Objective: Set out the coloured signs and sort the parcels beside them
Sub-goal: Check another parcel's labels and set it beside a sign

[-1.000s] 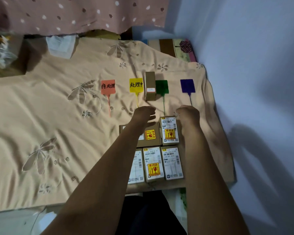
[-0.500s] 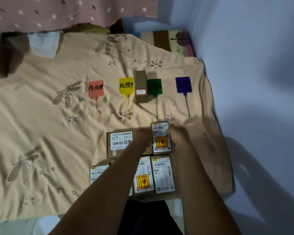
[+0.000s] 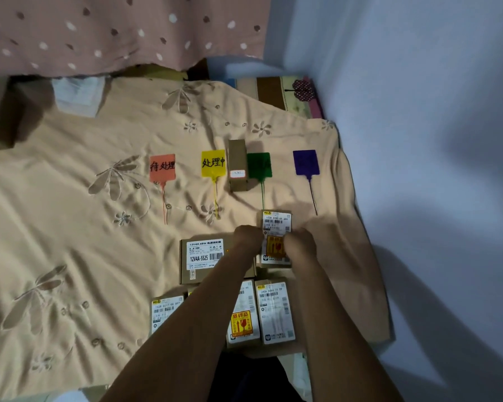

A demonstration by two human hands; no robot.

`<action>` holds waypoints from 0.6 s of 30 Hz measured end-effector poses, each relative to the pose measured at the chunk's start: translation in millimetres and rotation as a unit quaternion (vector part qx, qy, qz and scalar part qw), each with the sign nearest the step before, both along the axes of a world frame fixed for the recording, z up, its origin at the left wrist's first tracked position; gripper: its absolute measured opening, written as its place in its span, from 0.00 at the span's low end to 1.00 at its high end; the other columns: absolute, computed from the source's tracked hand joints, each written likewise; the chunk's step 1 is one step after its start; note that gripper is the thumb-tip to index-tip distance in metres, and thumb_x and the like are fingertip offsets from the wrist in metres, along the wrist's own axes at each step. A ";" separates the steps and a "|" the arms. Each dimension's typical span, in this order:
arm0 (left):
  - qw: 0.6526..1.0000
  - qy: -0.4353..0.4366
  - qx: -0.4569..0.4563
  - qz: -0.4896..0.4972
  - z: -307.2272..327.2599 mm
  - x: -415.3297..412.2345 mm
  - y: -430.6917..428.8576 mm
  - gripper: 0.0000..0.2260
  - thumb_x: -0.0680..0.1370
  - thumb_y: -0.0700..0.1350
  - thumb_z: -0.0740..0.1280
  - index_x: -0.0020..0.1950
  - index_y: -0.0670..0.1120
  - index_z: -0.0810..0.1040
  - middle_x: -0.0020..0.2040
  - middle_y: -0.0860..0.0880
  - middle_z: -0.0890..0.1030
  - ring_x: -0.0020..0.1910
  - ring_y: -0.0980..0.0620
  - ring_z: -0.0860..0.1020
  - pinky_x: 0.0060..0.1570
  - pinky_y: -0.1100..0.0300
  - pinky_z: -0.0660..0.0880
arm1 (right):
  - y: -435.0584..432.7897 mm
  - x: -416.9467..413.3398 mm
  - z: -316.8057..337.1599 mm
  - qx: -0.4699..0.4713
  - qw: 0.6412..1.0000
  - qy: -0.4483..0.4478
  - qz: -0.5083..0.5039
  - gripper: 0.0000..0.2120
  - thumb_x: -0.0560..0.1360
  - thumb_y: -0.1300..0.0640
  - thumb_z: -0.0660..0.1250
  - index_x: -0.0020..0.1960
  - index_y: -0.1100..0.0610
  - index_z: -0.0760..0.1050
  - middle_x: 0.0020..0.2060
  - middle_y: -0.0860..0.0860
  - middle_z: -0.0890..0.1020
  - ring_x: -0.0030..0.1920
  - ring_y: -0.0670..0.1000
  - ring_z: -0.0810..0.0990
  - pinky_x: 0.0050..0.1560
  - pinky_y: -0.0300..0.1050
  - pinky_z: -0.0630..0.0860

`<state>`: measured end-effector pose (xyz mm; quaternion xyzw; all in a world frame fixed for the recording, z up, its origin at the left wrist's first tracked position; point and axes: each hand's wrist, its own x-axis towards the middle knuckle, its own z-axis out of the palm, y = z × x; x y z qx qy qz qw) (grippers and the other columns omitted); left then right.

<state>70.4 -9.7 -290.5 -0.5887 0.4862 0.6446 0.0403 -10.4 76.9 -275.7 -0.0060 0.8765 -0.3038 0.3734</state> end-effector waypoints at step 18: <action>0.867 0.313 -0.365 0.127 229.9 91.8 -59.1 0.18 0.72 0.34 0.68 0.58 0.46 0.87 0.50 0.52 0.88 0.52 0.52 0.85 0.57 0.53 0.81 | -66.7 92.4 234.9 -0.373 0.901 0.215 -0.059 0.19 0.76 0.63 0.64 0.64 0.51 0.80 0.57 0.46 0.84 0.51 0.43 0.81 0.51 0.40 0.79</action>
